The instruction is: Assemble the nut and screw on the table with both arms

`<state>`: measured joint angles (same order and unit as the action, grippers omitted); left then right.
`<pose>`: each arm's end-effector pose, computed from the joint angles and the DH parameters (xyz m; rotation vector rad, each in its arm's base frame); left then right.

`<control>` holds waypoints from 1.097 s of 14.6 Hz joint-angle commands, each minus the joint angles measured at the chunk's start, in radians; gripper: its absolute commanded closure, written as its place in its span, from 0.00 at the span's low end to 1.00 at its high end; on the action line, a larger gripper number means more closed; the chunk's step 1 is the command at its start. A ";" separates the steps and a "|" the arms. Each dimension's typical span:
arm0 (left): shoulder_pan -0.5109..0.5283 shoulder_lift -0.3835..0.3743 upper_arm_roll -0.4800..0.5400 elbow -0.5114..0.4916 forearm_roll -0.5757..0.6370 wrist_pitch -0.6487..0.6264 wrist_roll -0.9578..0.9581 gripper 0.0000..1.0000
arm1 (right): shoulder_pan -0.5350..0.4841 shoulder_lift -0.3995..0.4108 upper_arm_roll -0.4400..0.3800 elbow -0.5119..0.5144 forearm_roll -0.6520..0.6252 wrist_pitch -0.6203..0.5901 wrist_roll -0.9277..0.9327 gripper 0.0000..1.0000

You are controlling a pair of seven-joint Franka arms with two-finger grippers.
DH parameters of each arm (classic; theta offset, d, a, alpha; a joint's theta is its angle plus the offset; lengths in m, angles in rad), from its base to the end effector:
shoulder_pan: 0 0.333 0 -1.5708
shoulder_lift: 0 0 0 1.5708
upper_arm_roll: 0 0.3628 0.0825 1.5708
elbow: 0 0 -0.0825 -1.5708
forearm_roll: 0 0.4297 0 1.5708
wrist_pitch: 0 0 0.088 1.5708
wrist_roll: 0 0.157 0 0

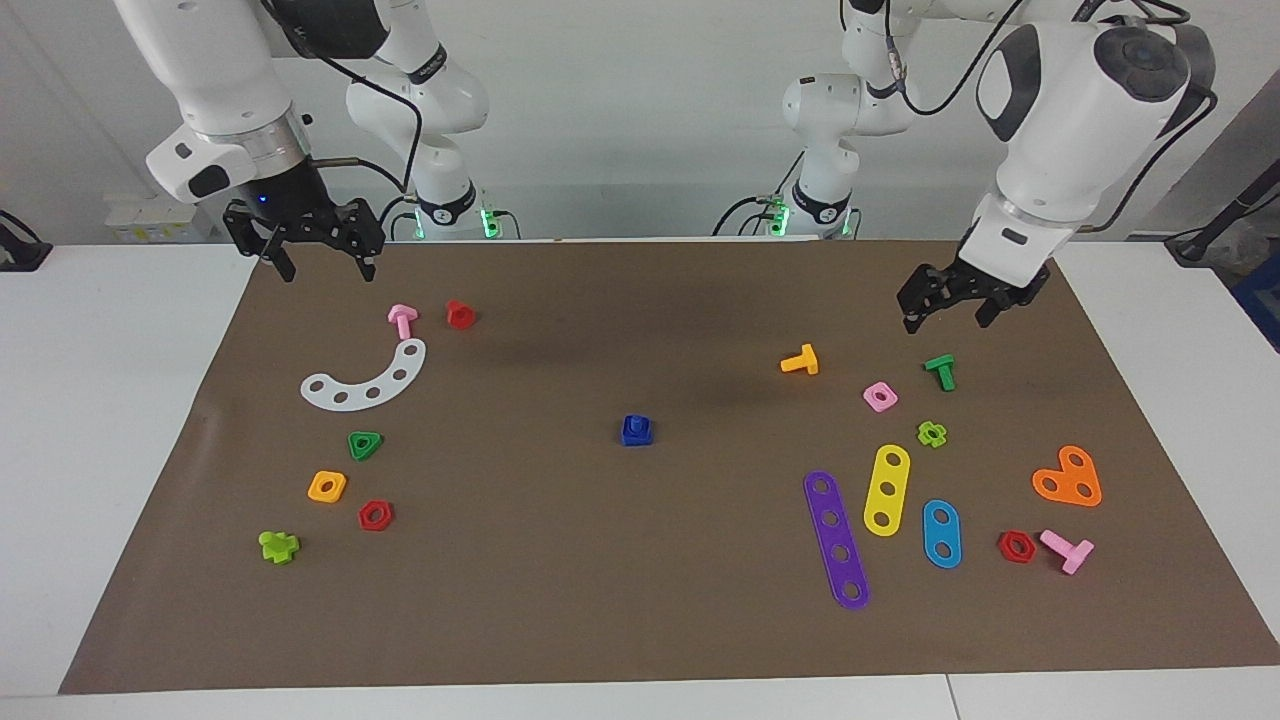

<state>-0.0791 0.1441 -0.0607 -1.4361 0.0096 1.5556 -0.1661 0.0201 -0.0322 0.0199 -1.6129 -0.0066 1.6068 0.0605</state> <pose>0.6425 -0.0861 0.5997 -3.1365 -0.0421 0.0375 0.5929 0.0229 0.6219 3.1352 -0.0319 0.0414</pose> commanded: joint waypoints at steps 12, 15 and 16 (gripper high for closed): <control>0.067 -0.074 -0.005 -0.084 0.021 0.081 0.143 0.00 | -0.009 -0.023 0.006 -0.025 0.028 0.009 -0.002 0.00; 0.067 -0.075 -0.005 -0.089 0.021 0.086 0.138 0.00 | -0.009 -0.023 0.006 -0.025 0.028 0.009 -0.002 0.00; 0.067 -0.077 -0.005 -0.092 0.021 0.081 0.141 0.00 | -0.009 -0.023 0.006 -0.025 0.027 0.009 -0.002 0.00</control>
<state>-0.0191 0.0875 -0.0607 -1.4973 0.0119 1.6164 -0.0375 0.0201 -0.0322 0.0199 -1.6133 -0.0066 1.6068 0.0605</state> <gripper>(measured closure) 0.000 0.000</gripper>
